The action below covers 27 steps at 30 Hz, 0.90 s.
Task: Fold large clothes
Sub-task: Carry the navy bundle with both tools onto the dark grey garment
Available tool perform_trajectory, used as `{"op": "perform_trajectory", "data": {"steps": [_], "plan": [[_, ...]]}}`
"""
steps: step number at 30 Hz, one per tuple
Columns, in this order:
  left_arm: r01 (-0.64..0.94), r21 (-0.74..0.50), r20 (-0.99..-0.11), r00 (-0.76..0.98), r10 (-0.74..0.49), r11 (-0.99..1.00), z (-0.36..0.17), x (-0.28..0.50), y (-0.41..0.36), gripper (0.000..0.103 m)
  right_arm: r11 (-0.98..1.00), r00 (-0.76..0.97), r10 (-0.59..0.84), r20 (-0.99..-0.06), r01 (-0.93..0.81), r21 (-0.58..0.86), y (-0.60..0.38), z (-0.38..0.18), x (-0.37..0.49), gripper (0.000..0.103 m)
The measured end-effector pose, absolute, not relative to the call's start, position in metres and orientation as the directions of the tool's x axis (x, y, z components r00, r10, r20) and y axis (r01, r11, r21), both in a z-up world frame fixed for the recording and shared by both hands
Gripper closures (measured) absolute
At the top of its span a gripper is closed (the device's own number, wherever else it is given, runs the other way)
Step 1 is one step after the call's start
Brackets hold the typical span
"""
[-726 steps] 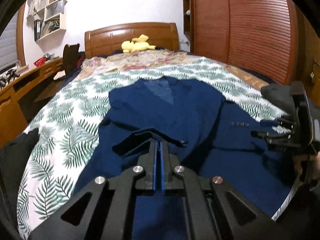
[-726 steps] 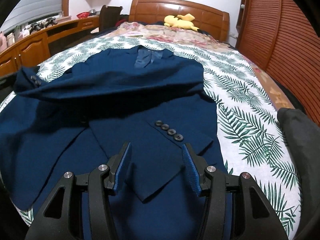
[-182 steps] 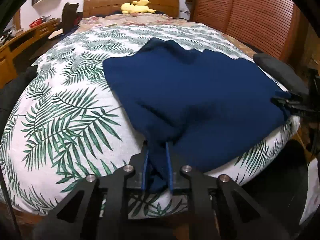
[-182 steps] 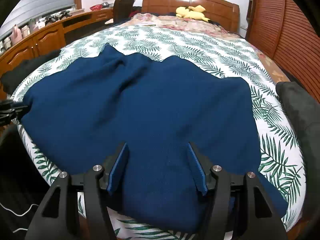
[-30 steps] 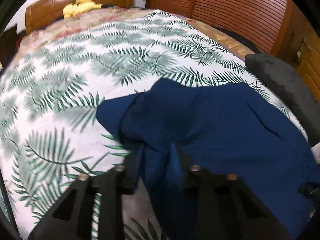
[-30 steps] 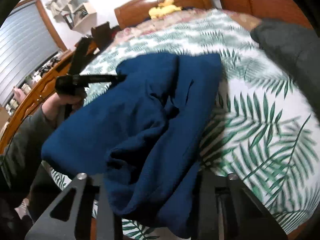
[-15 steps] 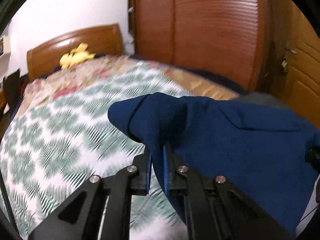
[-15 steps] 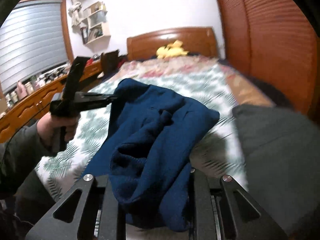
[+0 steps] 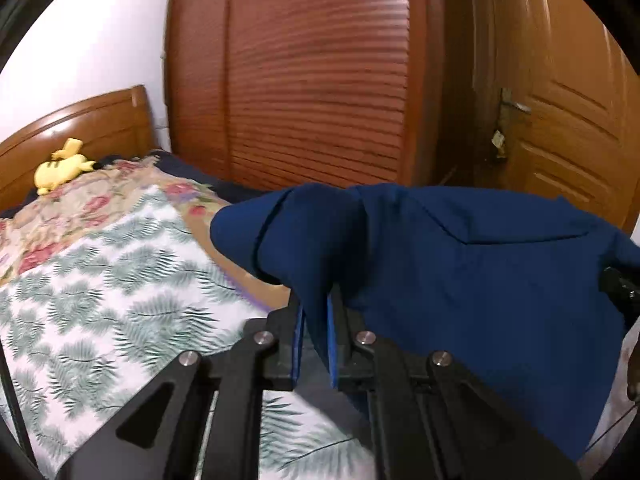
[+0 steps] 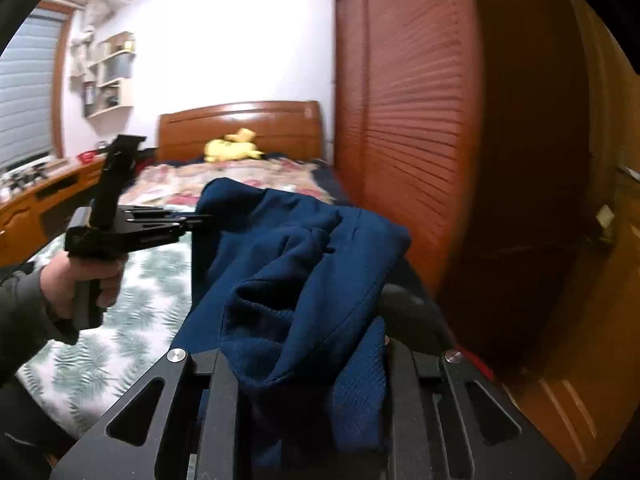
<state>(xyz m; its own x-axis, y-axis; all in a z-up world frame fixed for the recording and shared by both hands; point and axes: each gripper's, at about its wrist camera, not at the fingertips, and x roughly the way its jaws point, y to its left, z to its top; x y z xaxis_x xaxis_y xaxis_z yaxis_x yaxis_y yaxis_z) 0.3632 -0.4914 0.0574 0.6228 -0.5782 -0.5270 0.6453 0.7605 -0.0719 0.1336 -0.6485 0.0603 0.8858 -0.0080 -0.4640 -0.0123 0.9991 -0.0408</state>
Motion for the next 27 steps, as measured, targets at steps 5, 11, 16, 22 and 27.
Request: {"op": "perform_trajectory", "data": {"steps": [5, 11, 16, 22, 27], "plan": [[0.639, -0.061, -0.602, 0.589, -0.539, 0.767, 0.03, 0.369, -0.519, 0.092, 0.992, 0.807, -0.12, -0.578, 0.122, -0.035, -0.692, 0.019, 0.148, 0.07], [0.67, -0.042, -0.636, 0.555, -0.536, 0.742, 0.018, 0.35, -0.507, 0.079, 0.945, 0.811, -0.322, -0.488, 0.305, -0.116, -0.714, 0.027, 0.134, 0.036], [0.674, -0.042, -0.618, 0.562, -0.55, 0.737, 0.021, 0.321, -0.475, 0.073, 0.979, 0.877, -0.202, -0.436, 0.18, -0.093, -0.689, 0.051, 0.128, 0.036], [0.676, -0.01, -0.593, 0.59, -0.549, 0.737, 0.031, 0.281, -0.433, 0.072, 0.993, 0.833, -0.113, -0.542, 0.11, -0.038, -0.674, 0.023, 0.151, 0.043], [0.655, 0.015, -0.57, 0.626, -0.532, 0.755, 0.044, 0.245, -0.393, 0.071, 0.984, 0.749, -0.154, -0.645, 0.175, -0.031, -0.686, -0.021, 0.165, 0.043]]}}
